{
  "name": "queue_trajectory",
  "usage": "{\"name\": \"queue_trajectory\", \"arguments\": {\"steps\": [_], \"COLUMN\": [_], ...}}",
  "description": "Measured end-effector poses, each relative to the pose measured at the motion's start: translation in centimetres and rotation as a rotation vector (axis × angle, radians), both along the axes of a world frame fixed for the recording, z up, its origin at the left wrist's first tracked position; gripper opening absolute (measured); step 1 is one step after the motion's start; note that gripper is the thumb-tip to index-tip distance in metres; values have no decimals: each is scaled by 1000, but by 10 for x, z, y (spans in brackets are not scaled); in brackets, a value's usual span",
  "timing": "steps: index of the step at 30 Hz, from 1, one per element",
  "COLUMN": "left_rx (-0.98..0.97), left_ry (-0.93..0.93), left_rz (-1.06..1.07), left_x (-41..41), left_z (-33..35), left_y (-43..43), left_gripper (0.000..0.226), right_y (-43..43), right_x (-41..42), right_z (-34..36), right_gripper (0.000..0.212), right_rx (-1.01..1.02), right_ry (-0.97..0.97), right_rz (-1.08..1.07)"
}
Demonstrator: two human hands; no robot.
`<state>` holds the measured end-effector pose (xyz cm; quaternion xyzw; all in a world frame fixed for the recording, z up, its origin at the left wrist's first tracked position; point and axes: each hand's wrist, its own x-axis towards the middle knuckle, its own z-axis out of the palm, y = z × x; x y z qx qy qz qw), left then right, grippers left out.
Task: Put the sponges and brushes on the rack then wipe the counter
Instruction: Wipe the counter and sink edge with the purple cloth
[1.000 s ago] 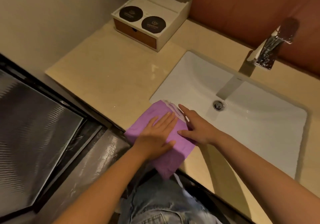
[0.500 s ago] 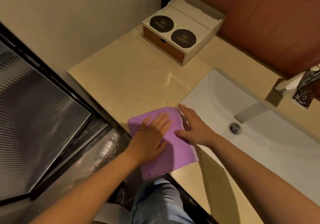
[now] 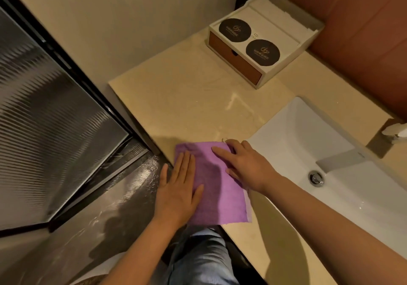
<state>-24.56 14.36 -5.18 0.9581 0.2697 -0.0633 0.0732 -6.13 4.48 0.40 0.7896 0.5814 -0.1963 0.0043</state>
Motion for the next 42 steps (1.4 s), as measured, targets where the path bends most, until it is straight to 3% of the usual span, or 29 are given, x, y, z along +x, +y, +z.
{"name": "queue_trajectory", "arguments": {"steps": [6, 12, 18, 25, 29, 32, 37, 42], "left_rx": [30, 110, 37, -54, -41, 8, -123, -107], "left_ry": [53, 46, 35, -5, -60, -27, 13, 30], "left_rz": [46, 177, 321, 275, 201, 97, 117, 5], "left_x": [4, 6, 29, 72, 91, 107, 155, 212], "left_z": [8, 11, 25, 27, 18, 5, 18, 24], "left_y": [49, 90, 138, 210, 230, 250, 267, 261], "left_gripper": [73, 79, 60, 54, 81, 88, 56, 56], "right_y": [41, 100, 164, 220, 238, 250, 254, 248], "right_x": [-13, -32, -31, -18, -5, 11, 48, 88], "right_z": [-1, -2, -3, -6, -9, -11, -11, -7], "right_gripper": [51, 59, 54, 58, 58, 56, 57, 60], "right_rx": [53, 45, 0, -36, -29, -43, -73, -121], "right_ry": [-9, -22, -98, -108, -131, -154, -169, -184], "right_rz": [-14, -54, -71, -168, -200, -232, -281, -378]}}
